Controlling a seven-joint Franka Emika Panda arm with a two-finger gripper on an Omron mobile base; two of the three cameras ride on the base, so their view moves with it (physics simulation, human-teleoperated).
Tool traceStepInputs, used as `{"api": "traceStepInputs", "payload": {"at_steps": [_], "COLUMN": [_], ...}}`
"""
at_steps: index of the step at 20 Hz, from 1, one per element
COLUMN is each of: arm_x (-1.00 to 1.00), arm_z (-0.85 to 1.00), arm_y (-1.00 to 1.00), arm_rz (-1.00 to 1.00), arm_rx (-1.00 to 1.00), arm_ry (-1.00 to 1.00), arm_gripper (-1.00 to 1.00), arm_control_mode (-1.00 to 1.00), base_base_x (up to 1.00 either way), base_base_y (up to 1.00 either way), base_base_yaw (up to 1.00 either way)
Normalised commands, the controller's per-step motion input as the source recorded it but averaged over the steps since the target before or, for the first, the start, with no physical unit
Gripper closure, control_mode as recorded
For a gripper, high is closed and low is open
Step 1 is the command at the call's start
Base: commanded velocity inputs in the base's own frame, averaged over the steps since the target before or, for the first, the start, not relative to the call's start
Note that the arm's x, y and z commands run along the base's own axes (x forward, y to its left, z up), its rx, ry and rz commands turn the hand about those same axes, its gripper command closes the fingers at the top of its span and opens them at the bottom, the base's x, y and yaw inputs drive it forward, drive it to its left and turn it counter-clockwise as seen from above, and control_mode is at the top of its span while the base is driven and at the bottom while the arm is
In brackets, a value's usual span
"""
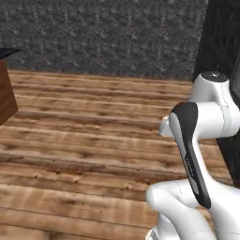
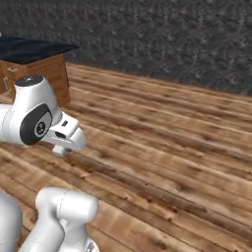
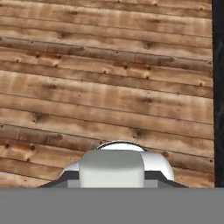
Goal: Pick up the marshmallow and place it in the cup of hot chocolate on the dining counter.
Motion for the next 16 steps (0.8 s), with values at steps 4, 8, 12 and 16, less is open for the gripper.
{"api": "traceStepInputs", "payload": {"at_steps": [4,8,12,16], "arm_x": [0.00,0.00,0.00,0.00], "arm_z": [0.00,0.00,0.00,0.00], "arm_y": [0.00,0.00,0.00,0.00], "arm_rz": [0.00,0.00,0.00,0.00], "arm_rx": [0.00,0.00,0.00,0.00], "arm_ry": [0.00,0.00,0.00,0.00], "arm_gripper": [1.00,1.00,1.00,1.00], "arm_control_mode": [1.00,1.00,1.00,1.00], "base_base_x": [0.01,0.57,0.99,1.00], "base_base_y": [0.00,0.00,-0.47,-1.00], "base_base_yaw": [1.00,0.92,0.56,0.24]}}
